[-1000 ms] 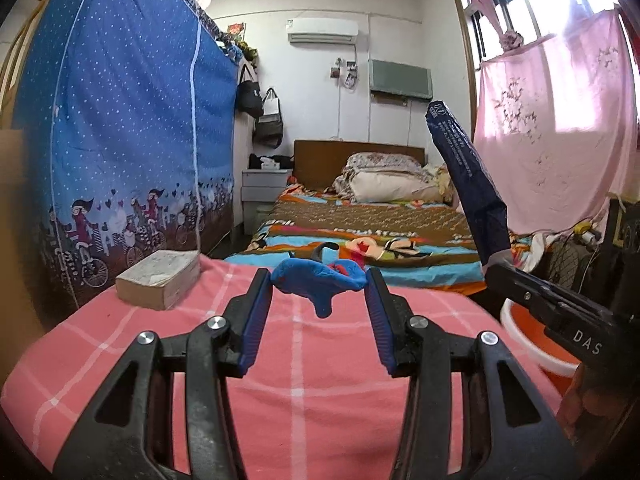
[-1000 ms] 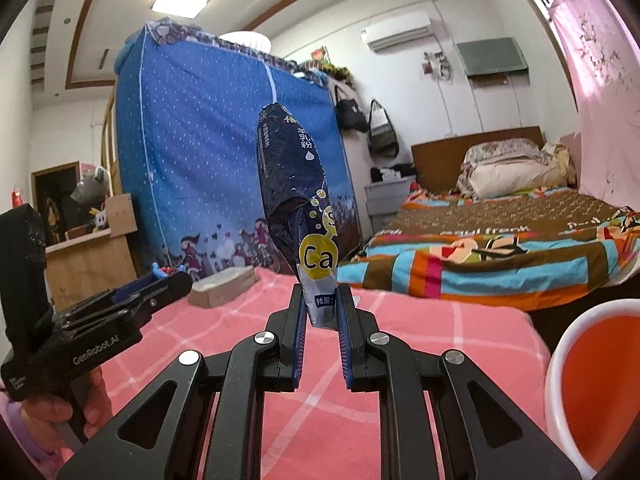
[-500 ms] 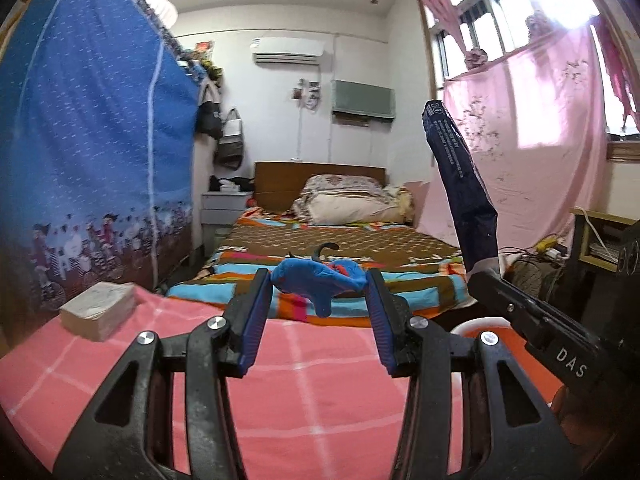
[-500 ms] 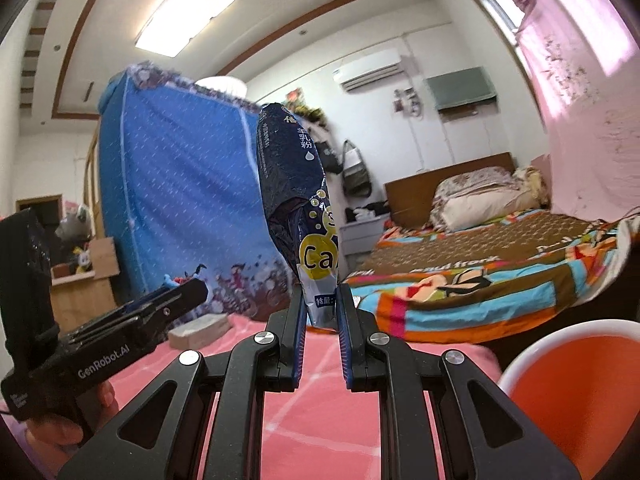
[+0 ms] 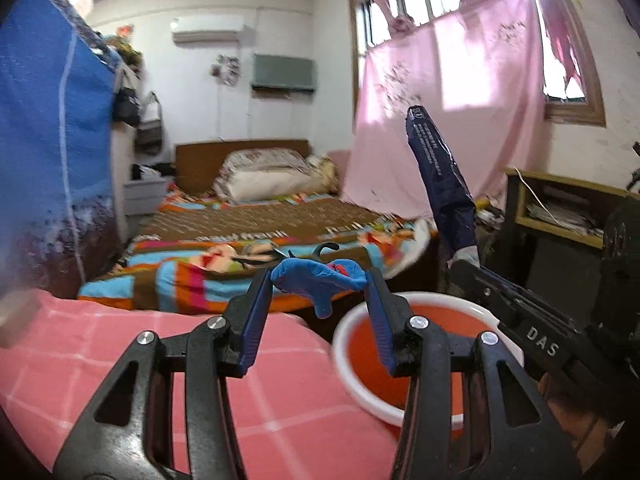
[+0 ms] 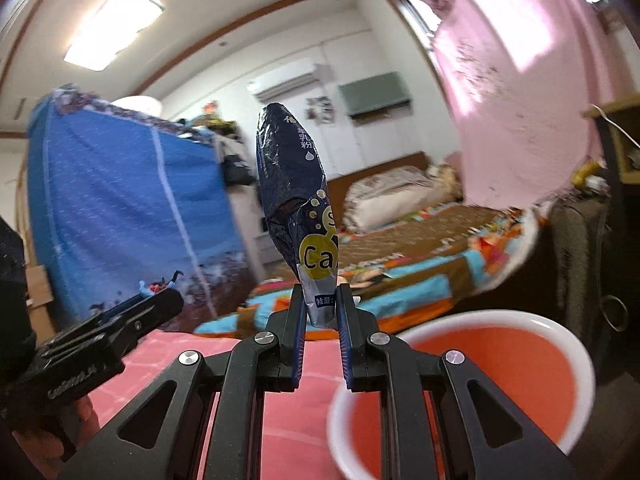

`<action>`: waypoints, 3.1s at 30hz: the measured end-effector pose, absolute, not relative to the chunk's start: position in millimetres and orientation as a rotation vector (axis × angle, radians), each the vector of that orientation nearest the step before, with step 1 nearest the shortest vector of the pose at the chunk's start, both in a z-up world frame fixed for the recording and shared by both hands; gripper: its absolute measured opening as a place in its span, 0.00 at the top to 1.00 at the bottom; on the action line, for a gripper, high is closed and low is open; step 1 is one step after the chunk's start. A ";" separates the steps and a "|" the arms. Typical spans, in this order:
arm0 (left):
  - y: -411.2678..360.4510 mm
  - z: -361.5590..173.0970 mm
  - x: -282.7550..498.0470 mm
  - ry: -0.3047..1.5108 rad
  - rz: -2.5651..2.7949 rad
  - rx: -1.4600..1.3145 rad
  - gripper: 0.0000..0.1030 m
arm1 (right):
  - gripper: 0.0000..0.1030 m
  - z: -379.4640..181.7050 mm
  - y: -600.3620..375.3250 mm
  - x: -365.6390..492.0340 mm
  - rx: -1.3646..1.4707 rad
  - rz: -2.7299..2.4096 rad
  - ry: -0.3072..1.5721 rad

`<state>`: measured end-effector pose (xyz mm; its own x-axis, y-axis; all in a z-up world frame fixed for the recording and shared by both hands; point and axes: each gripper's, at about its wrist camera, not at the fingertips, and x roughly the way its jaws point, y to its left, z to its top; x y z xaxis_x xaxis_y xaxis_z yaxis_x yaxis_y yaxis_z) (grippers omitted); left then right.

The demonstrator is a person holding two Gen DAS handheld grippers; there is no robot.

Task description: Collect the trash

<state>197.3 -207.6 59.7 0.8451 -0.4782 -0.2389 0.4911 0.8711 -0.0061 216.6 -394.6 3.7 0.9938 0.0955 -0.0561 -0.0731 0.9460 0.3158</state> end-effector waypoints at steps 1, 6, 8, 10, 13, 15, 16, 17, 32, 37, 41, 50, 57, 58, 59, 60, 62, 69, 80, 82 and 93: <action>-216.8 57.2 199.2 0.260 -0.528 0.066 0.51 | 0.87 2.3 -400.1 216.9 0.328 0.070 0.080; -244.2 49.3 207.7 0.351 -0.567 0.085 0.51 | 0.87 -5.9 -420.2 221.0 0.366 -0.001 0.149; -251.5 46.0 213.9 0.389 -0.579 0.077 0.50 | 0.87 -10.6 -428.5 221.7 0.382 -0.020 0.174; -254.3 43.1 219.8 0.425 -0.593 0.063 0.50 | 0.87 -13.7 -434.5 223.9 0.399 -0.033 0.200; -258.5 36.7 227.9 0.483 -0.612 0.032 0.50 | 0.87 -19.9 -443.2 225.1 0.423 -0.055 0.234; -263.3 33.8 232.7 0.520 -0.623 0.016 0.50 | 0.86 -23.6 -447.1 226.1 0.434 -0.066 0.258; -263.9 32.5 235.3 0.541 -0.627 0.004 0.48 | 0.86 -23.6 -447.2 225.7 0.438 -0.070 0.265; -265.2 31.2 236.2 0.550 -0.628 -0.003 0.47 | 0.86 -25.3 -448.6 226.3 0.446 -0.073 0.277; -248.0 32.9 240.5 0.534 -0.564 -0.082 0.33 | 0.65 -26.3 -451.0 227.3 0.462 -0.093 0.287; -232.7 37.9 237.6 0.492 -0.515 -0.098 0.24 | 0.58 -19.3 -443.8 224.2 0.416 -0.098 0.251; -219.4 40.4 233.9 0.464 -0.472 -0.088 0.18 | 0.57 -12.9 -435.9 220.3 0.368 -0.104 0.220; -177.6 42.5 211.1 0.378 -0.358 -0.089 0.00 | 0.24 -0.9 -417.6 209.2 0.286 -0.114 0.159; -145.9 43.2 184.4 0.319 -0.284 -0.088 0.00 | 0.00 3.0 -397.9 187.2 0.215 -0.116 0.086; -139.9 42.1 178.3 0.310 -0.274 -0.089 0.00 | 0.00 2.3 -395.0 182.3 0.208 -0.112 0.075; -136.2 41.3 174.1 0.306 -0.268 -0.090 0.00 | 0.00 1.6 -391.9 177.8 0.200 -0.108 0.068; -131.0 39.4 168.1 0.300 -0.260 -0.088 0.00 | 0.00 0.8 -388.4 174.4 0.194 -0.103 0.064; -124.6 36.3 159.0 0.288 -0.246 -0.085 0.00 | 0.00 -1.6 -380.9 166.8 0.179 -0.091 0.062; -105.1 20.2 129.5 0.268 -0.205 -0.059 0.00 | 0.00 -14.0 -353.7 134.1 0.132 -0.061 0.065; -88.6 2.6 105.8 0.264 -0.197 -0.058 0.00 | 0.00 -30.8 -338.9 106.7 0.115 -0.070 0.092; -88.8 2.4 104.7 0.257 -0.198 -0.061 0.00 | 0.00 -31.2 -339.0 107.6 0.112 -0.071 0.091; -90.6 0.9 99.3 0.243 -0.197 -0.044 0.00 | 0.00 -35.1 -336.9 106.3 0.101 -0.071 0.096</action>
